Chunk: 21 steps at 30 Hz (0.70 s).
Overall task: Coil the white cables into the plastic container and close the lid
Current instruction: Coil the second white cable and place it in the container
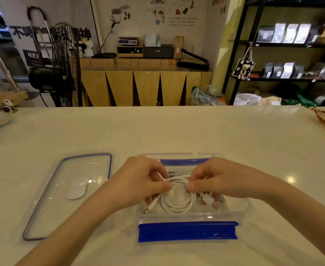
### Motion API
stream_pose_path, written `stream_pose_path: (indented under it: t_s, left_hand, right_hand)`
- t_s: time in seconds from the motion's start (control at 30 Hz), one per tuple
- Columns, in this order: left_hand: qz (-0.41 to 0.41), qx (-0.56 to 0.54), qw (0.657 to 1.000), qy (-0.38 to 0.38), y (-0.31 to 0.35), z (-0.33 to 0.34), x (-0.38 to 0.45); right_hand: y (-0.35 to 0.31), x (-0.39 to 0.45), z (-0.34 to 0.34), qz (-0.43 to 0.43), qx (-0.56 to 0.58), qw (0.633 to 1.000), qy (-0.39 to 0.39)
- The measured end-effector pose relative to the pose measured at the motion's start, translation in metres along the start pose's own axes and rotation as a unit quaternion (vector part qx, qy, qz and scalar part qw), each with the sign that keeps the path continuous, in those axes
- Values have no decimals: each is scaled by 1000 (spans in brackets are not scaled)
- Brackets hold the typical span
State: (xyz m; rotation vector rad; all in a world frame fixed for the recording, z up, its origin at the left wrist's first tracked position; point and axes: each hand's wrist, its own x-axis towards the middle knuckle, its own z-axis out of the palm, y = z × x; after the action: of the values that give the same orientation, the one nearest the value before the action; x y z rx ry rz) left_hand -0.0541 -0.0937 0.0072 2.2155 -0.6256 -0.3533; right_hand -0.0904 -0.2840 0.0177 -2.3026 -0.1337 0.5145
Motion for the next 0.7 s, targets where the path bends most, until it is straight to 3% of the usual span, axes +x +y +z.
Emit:
stream_pose_path:
  t_s: [0.2, 0.43, 0.7]
  left_hand:
    - [26, 152, 988, 5, 5, 6, -8]
    - [48, 262, 963, -45, 5, 17, -1]
    - [41, 278, 956, -83, 7, 14, -2]
  right_hand:
    - [1, 5, 10, 15, -46, 999, 25]
    - [1, 6, 24, 43, -95, 993, 60]
    - [-2, 7, 31, 20, -153, 982, 106]
